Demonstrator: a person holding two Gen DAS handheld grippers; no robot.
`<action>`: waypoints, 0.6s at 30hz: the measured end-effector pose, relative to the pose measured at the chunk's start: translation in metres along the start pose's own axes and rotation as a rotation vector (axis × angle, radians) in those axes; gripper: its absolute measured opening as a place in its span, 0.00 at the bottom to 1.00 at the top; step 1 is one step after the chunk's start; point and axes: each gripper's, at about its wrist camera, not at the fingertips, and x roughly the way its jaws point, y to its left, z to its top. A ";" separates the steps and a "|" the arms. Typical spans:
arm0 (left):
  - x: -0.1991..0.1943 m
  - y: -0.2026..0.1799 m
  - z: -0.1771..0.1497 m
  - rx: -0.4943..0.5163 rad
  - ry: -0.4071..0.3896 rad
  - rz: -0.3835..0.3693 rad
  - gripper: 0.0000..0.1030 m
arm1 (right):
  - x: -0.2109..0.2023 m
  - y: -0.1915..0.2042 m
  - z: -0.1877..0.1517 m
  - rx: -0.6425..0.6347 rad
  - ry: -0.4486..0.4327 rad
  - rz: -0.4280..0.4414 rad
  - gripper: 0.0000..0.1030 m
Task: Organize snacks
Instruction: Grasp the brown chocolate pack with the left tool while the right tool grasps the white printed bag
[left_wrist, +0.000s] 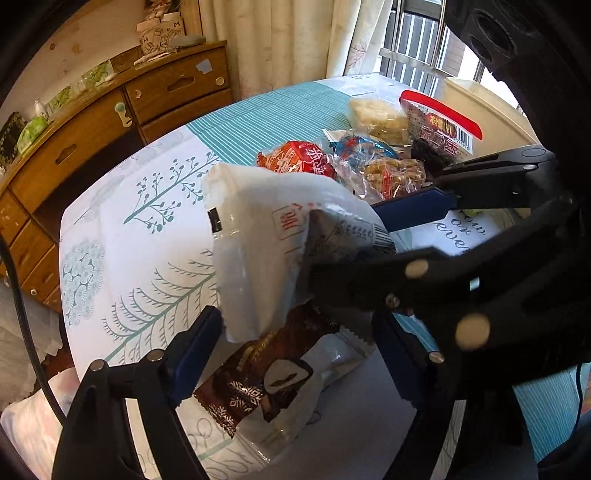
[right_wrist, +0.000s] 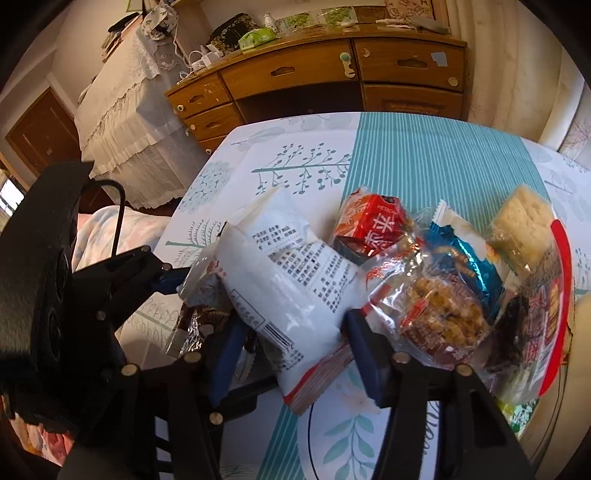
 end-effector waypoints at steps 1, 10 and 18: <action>0.000 0.000 0.000 0.000 0.001 0.000 0.80 | -0.001 -0.001 0.000 0.006 0.000 0.003 0.49; -0.006 -0.002 0.003 -0.053 -0.001 0.033 0.46 | -0.011 -0.010 0.000 0.058 0.010 -0.011 0.40; -0.014 -0.010 -0.004 -0.103 0.020 0.072 0.33 | -0.024 -0.016 -0.008 0.133 0.005 -0.015 0.39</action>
